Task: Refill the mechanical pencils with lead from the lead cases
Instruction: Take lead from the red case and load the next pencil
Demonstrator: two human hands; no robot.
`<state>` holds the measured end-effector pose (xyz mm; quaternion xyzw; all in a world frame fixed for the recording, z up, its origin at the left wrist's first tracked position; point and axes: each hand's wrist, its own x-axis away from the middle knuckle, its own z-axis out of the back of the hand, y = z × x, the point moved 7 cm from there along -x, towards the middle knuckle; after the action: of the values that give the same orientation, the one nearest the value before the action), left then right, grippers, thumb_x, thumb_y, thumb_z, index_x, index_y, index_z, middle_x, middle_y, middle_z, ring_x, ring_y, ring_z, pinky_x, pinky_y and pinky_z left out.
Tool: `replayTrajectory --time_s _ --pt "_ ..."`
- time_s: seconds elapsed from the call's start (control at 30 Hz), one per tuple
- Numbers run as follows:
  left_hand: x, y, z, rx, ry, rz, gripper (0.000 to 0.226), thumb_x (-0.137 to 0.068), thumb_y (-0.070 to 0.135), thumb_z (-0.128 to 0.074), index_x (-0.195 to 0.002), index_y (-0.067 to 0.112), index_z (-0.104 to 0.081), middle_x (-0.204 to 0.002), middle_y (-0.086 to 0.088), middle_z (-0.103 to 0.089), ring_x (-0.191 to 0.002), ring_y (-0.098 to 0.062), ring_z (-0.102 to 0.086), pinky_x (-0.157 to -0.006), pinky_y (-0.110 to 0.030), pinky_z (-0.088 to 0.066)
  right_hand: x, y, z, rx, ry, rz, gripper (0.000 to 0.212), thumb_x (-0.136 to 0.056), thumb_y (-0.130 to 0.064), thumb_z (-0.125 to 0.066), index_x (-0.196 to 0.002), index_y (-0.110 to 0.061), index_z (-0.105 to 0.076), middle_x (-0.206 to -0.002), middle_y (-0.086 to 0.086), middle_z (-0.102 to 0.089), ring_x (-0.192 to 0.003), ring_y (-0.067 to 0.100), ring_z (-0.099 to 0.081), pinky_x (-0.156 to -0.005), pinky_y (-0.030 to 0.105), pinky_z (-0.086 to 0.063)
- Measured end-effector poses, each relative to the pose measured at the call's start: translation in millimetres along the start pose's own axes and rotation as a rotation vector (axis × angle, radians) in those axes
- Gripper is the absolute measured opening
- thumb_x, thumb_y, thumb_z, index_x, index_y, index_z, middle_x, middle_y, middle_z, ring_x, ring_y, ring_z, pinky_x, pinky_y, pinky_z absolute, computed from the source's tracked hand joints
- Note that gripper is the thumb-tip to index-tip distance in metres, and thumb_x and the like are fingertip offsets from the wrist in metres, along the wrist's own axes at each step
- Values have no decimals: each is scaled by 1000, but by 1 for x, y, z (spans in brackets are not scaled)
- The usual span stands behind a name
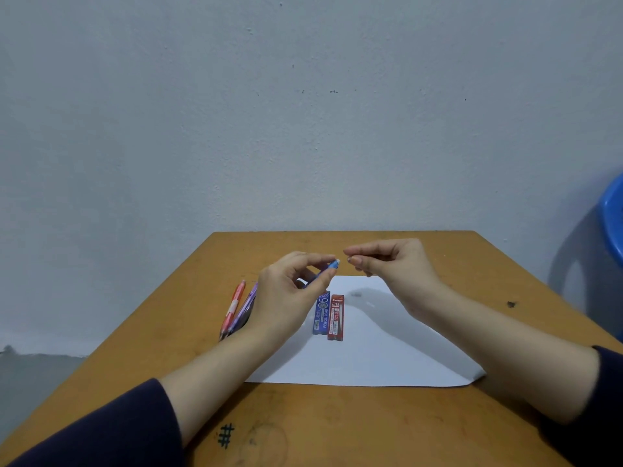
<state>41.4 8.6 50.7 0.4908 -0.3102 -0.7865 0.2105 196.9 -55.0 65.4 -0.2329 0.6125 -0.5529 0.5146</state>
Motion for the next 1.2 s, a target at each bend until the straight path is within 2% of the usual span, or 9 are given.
replayTrajectory --time_s 0.17,0.33,0.53,0.8,1.0,1.2 --pt "1 5 -2 -9 -7 -51 18 -84 17 -71 -99 27 -71 -92 12 -69 -72 -11 -66 -59 -18 -49 2 -2 -2 -46 -17 -13 25 -79 4 -69 -78 -20 -74 -65 -1 -68 -59 3 -55 -63 16 -46" --pt "1 4 -4 -7 -22 -49 17 -84 18 -71 -100 22 -72 -92 11 -69 -73 -11 -66 -58 -19 -50 4 -2 -6 -60 -46 -23 22 -80 6 -67 -81 -15 -73 -62 -6 -68 -56 1 -55 -60 15 -45" --pt "1 8 -2 -36 -26 -62 17 -83 17 -72 -97 27 -70 -92 13 -68 -75 -7 -64 -59 -17 -51 4 0 -7 -55 -56 -35 23 -79 5 -68 -80 -18 -74 -62 -6 -68 -58 4 -53 -62 16 -45" --pt "1 8 -1 -127 1 -89 14 -78 16 -77 -90 22 -73 -89 11 -68 -75 -2 -59 -58 -9 -42 5 3 -7 -19 -52 -41 29 -77 3 -71 -74 -25 -76 -67 0 -70 -61 7 -52 -63 18 -46" --pt "1 11 1 -121 15 -134 15 -77 14 -77 -92 16 -74 -89 7 -69 -75 -6 -61 -59 -10 -44 7 3 -7 -43 -52 -63 20 -75 1 -73 -78 -19 -75 -64 0 -69 -59 9 -52 -61 16 -46" --pt "1 12 3 -155 23 -192 16 -75 12 -79 -90 16 -75 -88 5 -68 -73 -7 -60 -59 -8 -41 5 3 -7 54 -69 -41 20 -76 2 -73 -77 -18 -76 -74 4 -73 -67 10 -58 -66 20 -49"
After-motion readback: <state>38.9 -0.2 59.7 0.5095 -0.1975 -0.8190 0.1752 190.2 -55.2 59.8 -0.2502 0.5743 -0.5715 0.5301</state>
